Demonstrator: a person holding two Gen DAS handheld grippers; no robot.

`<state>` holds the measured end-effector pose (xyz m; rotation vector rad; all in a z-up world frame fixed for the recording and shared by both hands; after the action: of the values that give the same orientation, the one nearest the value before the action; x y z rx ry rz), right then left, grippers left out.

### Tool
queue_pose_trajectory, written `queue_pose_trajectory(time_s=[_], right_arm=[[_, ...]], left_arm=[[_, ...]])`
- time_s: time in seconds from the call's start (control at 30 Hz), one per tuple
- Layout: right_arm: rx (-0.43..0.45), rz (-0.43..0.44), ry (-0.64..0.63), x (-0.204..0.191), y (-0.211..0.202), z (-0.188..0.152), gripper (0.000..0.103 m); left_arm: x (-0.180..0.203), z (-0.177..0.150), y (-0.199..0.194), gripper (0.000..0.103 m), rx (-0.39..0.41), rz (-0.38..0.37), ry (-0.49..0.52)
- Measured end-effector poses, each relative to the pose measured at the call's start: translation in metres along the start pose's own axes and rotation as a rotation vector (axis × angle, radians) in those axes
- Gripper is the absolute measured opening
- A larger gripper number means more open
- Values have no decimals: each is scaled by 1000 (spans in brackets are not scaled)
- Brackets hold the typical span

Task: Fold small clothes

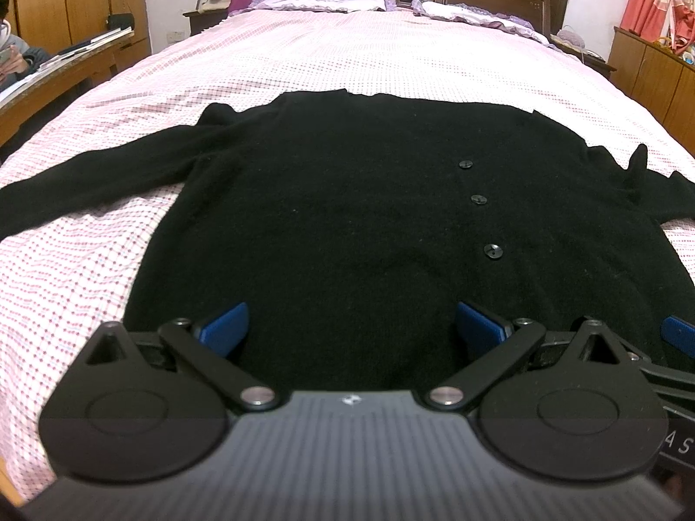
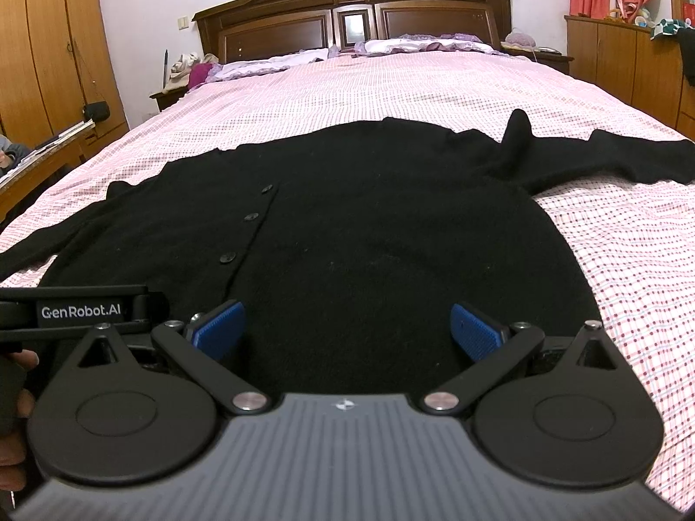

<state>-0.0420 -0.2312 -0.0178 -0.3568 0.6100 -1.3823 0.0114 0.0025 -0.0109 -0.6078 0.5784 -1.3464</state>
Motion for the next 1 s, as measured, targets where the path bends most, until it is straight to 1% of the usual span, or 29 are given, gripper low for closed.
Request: queue_pose_trajectory(time_s=[1.0], right_arm=[[-1, 6, 3, 1, 2, 1, 103]], left_arm=[[-1, 3, -2, 103, -1, 10, 6]])
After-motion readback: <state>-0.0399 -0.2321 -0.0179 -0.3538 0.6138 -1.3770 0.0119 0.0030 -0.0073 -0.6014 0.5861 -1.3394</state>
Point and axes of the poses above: each gripper's, at about its wrist camera, not at the fingertips, and y roughly the way its jaws point, x to its right, z to its top, the point moved 1 cm from there along y, roughly the way its jaws point, and after that the axes turned 6 degrees about z, right-handed, at the moved point
